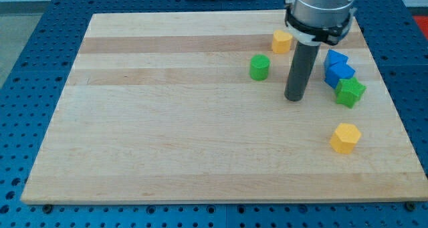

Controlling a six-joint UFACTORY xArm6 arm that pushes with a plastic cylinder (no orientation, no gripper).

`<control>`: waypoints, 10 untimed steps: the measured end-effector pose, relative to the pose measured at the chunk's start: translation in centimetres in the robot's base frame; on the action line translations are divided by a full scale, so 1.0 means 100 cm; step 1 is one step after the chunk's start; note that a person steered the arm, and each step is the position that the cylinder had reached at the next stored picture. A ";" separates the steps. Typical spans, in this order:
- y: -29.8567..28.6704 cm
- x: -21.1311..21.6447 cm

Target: Move red circle near to yellow heart

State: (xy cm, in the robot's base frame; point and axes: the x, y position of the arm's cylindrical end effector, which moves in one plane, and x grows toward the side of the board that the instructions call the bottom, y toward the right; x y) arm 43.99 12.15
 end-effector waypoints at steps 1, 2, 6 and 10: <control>-0.001 -0.017; 0.014 -0.021; 0.034 -0.044; 0.044 -0.097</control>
State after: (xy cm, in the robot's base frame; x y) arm 34.33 16.55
